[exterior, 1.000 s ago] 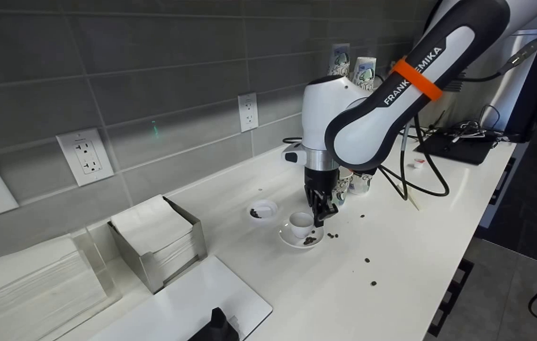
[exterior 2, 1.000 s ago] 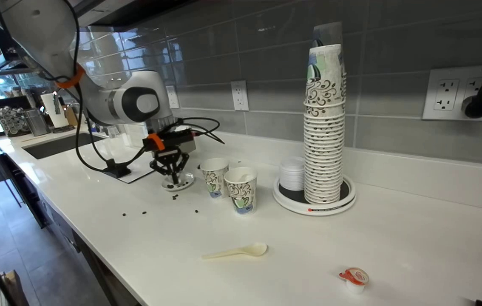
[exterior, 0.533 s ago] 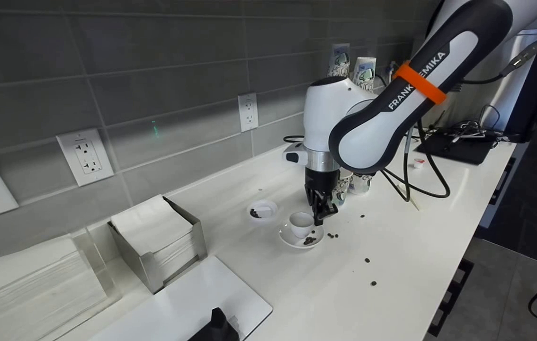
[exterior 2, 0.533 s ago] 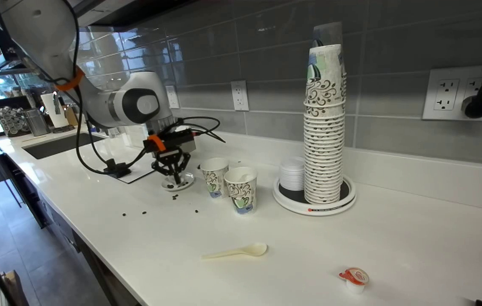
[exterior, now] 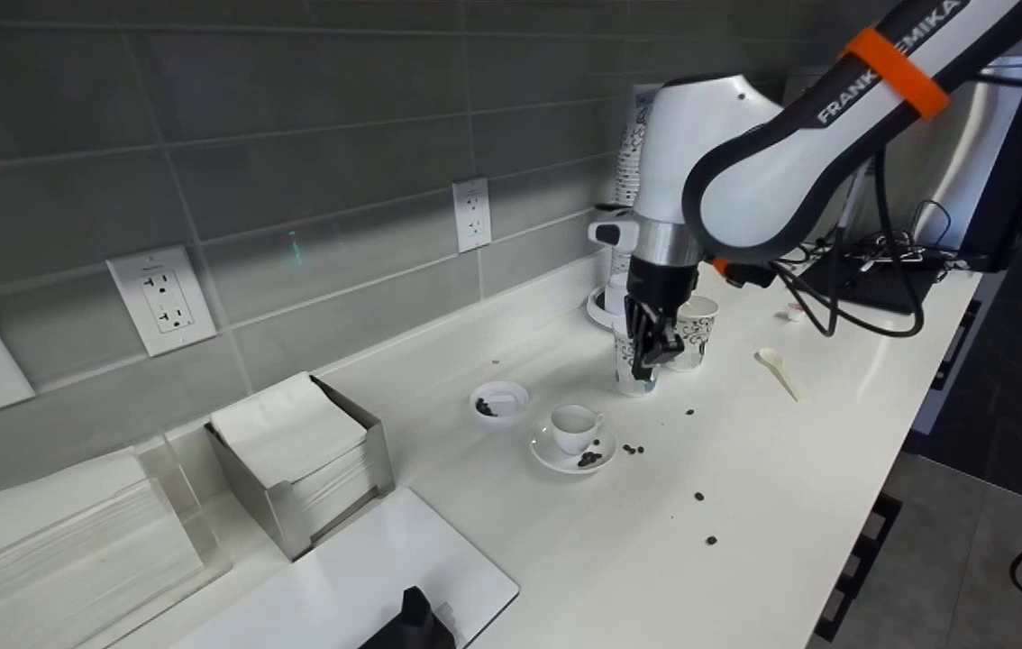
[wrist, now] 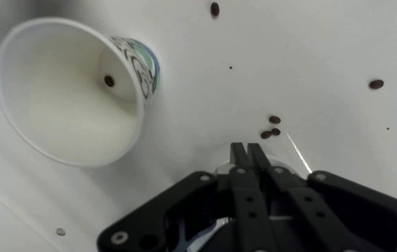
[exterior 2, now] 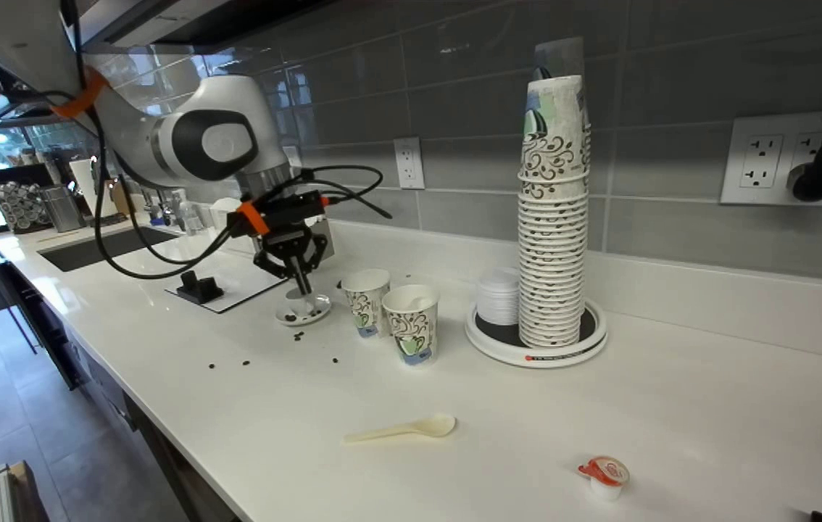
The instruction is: Twist the tea cup handle to the right
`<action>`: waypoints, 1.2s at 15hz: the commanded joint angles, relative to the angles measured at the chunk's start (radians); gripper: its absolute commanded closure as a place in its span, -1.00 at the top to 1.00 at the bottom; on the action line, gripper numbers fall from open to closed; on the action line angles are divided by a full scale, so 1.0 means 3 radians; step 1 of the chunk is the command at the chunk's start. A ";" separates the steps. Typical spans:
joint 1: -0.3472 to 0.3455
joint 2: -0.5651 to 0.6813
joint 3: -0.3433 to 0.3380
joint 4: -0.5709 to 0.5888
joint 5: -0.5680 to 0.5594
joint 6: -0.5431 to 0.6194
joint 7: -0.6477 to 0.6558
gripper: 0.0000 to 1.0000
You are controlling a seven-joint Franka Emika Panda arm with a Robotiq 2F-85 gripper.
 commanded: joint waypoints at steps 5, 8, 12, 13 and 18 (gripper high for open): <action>0.0099 -0.1041 -0.0619 -0.0499 0.1757 -0.0141 -0.0923 0.36; 0.0143 -0.1319 -0.0896 -0.0665 0.2224 -0.0209 -0.1014 0.77; 0.0082 -0.1646 -0.1088 -0.0941 0.2205 -0.0714 -0.0920 1.00; 0.0097 -0.1765 -0.1107 -0.1060 0.2229 -0.0773 -0.0950 1.00; 0.0119 -0.1897 -0.1128 -0.1259 0.2163 -0.0812 -0.0956 1.00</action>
